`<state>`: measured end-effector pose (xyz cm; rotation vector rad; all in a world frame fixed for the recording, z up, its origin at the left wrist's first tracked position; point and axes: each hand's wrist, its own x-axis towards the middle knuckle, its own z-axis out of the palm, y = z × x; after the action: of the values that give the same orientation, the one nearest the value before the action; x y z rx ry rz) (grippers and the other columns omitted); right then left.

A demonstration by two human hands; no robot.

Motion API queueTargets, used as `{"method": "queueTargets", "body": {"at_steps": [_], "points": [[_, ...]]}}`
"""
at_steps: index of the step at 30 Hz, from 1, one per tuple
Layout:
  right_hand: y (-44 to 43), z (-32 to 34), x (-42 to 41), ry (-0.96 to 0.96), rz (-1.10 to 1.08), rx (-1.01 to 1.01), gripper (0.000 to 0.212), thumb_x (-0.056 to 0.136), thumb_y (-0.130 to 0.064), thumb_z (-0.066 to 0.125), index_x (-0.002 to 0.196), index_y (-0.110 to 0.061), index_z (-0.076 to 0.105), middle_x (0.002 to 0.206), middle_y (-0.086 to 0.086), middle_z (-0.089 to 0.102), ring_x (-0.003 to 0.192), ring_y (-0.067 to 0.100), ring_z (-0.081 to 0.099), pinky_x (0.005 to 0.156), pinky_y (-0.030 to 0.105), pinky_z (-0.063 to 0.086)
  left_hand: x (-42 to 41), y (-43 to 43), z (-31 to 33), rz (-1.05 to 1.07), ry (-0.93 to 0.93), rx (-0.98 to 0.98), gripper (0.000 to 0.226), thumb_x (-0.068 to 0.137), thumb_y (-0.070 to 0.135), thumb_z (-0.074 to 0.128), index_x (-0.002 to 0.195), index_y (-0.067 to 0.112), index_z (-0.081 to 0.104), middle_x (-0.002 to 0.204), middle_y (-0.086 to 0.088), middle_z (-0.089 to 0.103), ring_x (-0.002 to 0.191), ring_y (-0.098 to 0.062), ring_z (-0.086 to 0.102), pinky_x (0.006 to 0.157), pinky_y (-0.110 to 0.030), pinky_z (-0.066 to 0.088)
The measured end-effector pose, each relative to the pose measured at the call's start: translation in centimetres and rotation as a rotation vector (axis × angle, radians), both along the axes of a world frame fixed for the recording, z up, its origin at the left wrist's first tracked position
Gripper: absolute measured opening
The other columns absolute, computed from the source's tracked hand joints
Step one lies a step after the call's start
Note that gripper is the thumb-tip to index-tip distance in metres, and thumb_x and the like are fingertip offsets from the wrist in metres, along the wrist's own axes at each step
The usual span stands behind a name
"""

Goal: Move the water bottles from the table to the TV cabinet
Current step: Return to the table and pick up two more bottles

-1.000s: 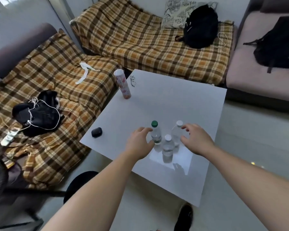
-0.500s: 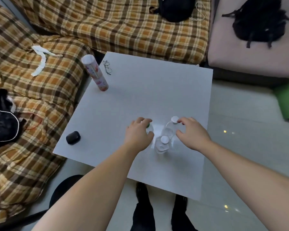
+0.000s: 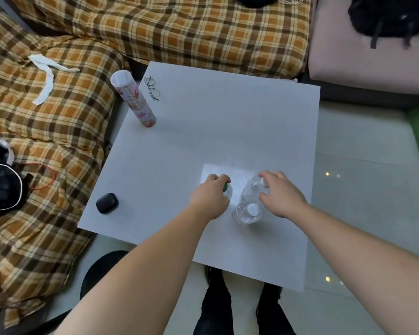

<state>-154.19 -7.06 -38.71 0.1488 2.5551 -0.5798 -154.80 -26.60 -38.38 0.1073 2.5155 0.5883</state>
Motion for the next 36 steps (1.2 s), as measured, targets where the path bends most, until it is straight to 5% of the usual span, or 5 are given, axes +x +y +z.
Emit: {"method": "queueTargets", "body": {"at_steps": [7,26,36], "points": [[0.4,-0.7,-0.2,0.053,-0.072,0.023,0.027,0.084,-0.014,0.053,0.111,-0.018,0.054,0.114,0.006,0.048,0.078,0.029,0.051,0.066,0.031,0.039,-0.3,0.3,-0.8,0.079,0.042,0.048,0.031,0.083,0.007,0.052,0.112,0.019,0.053,0.115,-0.003,0.047,0.085,-0.027,0.054,0.071,-0.036,0.050],[3.7,4.2,0.7,0.182,-0.174,-0.007,0.023,0.080,-0.017,0.053,0.102,-0.017,0.058,0.100,0.002,0.045,0.081,0.028,0.053,0.063,0.030,0.041,-0.1,-0.9,2.8,0.111,0.078,-0.074,0.039,0.088,0.020,0.050,0.127,0.019,0.050,0.124,-0.008,0.048,0.099,-0.032,0.057,0.078,-0.036,0.048],[7.1,8.7,2.5,0.337,-0.448,-0.157,0.022,0.072,-0.012,0.059,0.093,-0.018,0.063,0.096,0.001,0.050,0.084,0.024,0.052,0.063,0.028,0.039,-2.5,2.8,6.8,0.008,0.159,-0.005,0.030,0.074,0.011,0.059,0.104,0.015,0.057,0.102,0.000,0.042,0.075,-0.025,0.054,0.061,-0.029,0.044]]}}
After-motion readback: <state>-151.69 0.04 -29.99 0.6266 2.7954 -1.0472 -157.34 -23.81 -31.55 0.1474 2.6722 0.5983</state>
